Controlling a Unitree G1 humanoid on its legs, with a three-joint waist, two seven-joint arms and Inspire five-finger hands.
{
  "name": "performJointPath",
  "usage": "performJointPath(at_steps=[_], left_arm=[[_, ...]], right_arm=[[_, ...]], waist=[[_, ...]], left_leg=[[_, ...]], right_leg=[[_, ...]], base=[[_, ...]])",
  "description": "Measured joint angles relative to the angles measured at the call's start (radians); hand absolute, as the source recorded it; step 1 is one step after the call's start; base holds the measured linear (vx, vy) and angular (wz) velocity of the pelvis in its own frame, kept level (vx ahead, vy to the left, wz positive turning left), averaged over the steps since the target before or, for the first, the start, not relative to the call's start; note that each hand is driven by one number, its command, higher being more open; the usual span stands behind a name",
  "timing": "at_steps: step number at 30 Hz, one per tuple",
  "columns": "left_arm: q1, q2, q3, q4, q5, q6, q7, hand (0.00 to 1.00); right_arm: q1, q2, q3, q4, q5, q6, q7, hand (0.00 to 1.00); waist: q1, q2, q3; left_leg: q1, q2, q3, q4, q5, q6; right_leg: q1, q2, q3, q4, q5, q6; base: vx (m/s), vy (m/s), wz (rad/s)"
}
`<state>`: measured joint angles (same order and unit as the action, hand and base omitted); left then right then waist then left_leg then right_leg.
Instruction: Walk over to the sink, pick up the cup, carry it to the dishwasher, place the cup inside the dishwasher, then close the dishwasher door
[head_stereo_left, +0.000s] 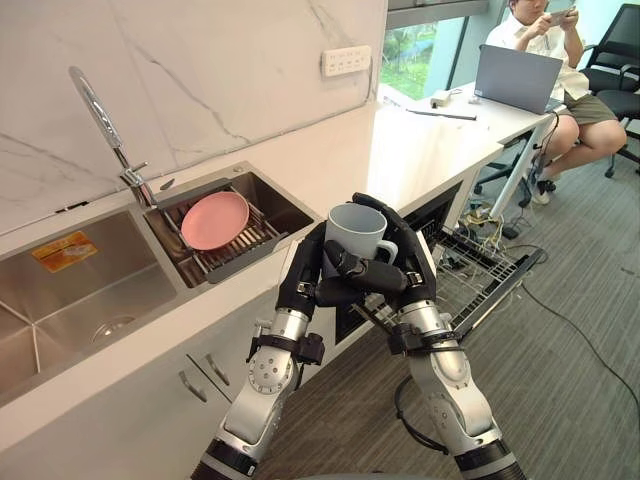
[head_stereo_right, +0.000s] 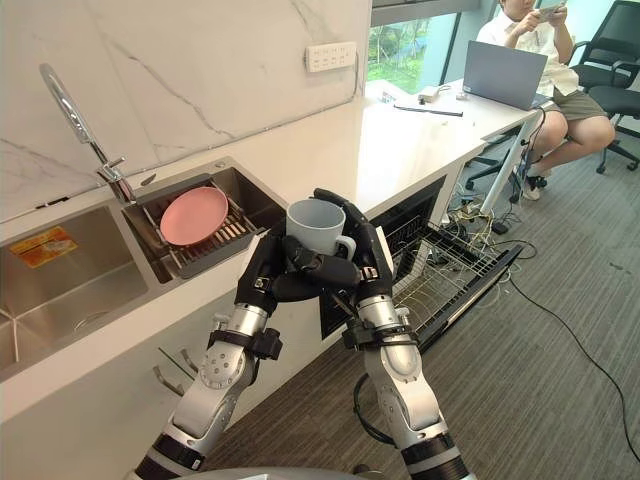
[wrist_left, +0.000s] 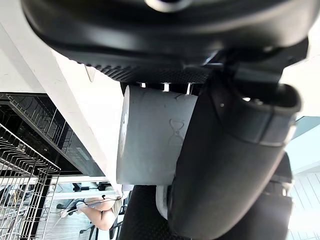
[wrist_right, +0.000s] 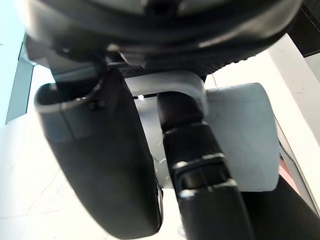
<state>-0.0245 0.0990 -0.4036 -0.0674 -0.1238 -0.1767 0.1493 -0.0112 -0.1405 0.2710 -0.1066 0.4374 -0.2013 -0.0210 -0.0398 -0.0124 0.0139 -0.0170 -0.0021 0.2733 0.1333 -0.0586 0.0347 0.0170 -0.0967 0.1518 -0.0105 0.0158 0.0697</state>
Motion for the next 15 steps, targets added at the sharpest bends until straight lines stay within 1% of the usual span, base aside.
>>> performJointPath(at_steps=[2, 5, 7, 10, 15], left_arm=[[0.000, -0.001, 0.006, -0.001, 0.000, 0.000, -0.003, 0.90], [0.002, -0.012, 0.022, -0.004, 0.000, 0.000, -0.022, 0.90], [0.010, -0.037, 0.034, -0.011, -0.001, 0.000, -0.044, 0.90], [0.013, -0.061, 0.043, -0.021, -0.001, 0.000, -0.055, 0.90], [0.019, -0.078, 0.055, -0.020, -0.003, 0.000, -0.071, 0.90]], right_arm=[[0.000, 0.007, -0.011, 0.000, -0.014, 0.000, 0.001, 0.30], [0.003, 0.027, -0.042, -0.007, -0.093, 0.001, 0.008, 0.30], [0.021, 0.039, -0.069, -0.041, -0.192, 0.002, 0.010, 0.30], [0.029, 0.055, -0.091, -0.075, -0.287, 0.002, 0.012, 0.30], [0.048, 0.096, -0.109, -0.092, -0.354, 0.002, 0.012, 0.30]], waist=[[0.000, 0.000, 0.000], [-0.001, -0.001, 0.001], [0.000, -0.003, 0.001], [-0.001, -0.004, 0.002], [-0.003, -0.005, 0.003]], left_leg=[[0.000, 0.000, 0.000, 0.000, 0.000, 0.000], [0.000, 0.000, -0.002, 0.000, 0.000, 0.000], [0.000, 0.000, -0.008, 0.000, 0.000, 0.000], [0.000, 0.001, -0.011, 0.000, -0.001, -0.002], [0.001, 0.007, -0.011, 0.001, -0.006, -0.009]], right_leg=[[0.000, 0.000, -0.001, 0.000, 0.000, 0.000], [0.001, 0.000, -0.003, 0.000, 0.000, 0.000], [0.005, -0.001, -0.009, -0.002, -0.001, -0.002], [0.007, 0.000, -0.012, -0.004, -0.002, -0.002], [0.007, 0.004, -0.012, -0.004, -0.003, 0.004]], base=[[0.00, 0.000, 0.00], [0.00, 0.000, 0.00], [0.00, -0.015, 0.07], [0.00, -0.011, 0.03], [0.00, 0.000, 0.00]])
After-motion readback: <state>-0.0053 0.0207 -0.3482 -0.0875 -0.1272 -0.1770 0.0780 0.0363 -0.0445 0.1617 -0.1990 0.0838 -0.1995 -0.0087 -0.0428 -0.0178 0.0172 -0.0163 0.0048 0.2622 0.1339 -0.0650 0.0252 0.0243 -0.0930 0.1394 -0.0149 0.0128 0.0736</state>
